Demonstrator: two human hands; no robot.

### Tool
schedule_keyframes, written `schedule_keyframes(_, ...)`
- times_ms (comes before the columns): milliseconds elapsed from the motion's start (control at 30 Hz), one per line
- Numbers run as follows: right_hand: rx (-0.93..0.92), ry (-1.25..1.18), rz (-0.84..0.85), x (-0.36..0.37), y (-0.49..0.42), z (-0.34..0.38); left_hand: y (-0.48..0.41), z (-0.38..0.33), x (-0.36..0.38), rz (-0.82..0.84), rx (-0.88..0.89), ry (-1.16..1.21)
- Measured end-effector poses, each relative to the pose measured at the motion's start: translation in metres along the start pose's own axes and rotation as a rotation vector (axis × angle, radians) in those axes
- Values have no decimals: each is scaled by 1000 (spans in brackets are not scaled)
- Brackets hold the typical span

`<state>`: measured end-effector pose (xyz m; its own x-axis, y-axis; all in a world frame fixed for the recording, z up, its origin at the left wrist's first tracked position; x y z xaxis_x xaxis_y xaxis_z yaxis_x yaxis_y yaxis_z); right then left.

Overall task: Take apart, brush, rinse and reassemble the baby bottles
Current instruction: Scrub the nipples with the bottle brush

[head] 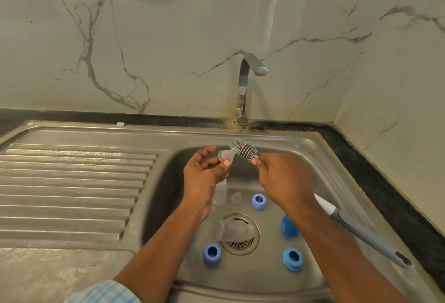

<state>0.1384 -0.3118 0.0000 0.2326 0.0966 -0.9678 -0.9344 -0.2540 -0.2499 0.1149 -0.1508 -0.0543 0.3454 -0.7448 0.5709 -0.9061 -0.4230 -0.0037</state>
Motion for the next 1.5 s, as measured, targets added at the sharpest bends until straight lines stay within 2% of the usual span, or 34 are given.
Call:
schedule_keyframes(633,-42,-29,5,9,0,3,8,0,8,119,-468,294)
schedule_keyframes(767,-4,-45,-67,3,0,-1,3,2,2,-30,-381,331)
schedule_keyframes(867,-101,-111,-39,2,5,2,-2,2,-7,-150,-302,299)
schedule_keyframes(933,-188,-123,45,7,9,11,-2,3,-8,-142,-261,264)
schedule_keyframes(1000,-198,-127,80,11,8,15,-1,2,-5,-102,-219,243)
schedule_keyframes(1167,-28,-50,20,8,-2,10,0,-1,2,-20,-170,241)
schedule_keyframes(1300,119,23,-18,5,-6,-8,3,0,3,-66,-108,139)
schedule_keyframes(1400,-23,-72,-43,-3,2,-3,2,-3,-2,-157,-68,112)
schedule_keyframes(1500,-160,-82,47,3,10,18,3,-1,-2,-162,-39,68)
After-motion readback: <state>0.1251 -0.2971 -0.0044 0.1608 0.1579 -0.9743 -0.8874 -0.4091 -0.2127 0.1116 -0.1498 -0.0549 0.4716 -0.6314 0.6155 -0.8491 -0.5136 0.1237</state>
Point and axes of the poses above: each hand's wrist, its own y-axis away from the middle knuckle, its own x-axis out of the palm, z = x × y, the point moved 2 cm from there along -y, towards the middle knuckle, and after that the axes turned 15 degrees about y, right-handed, at the moved point
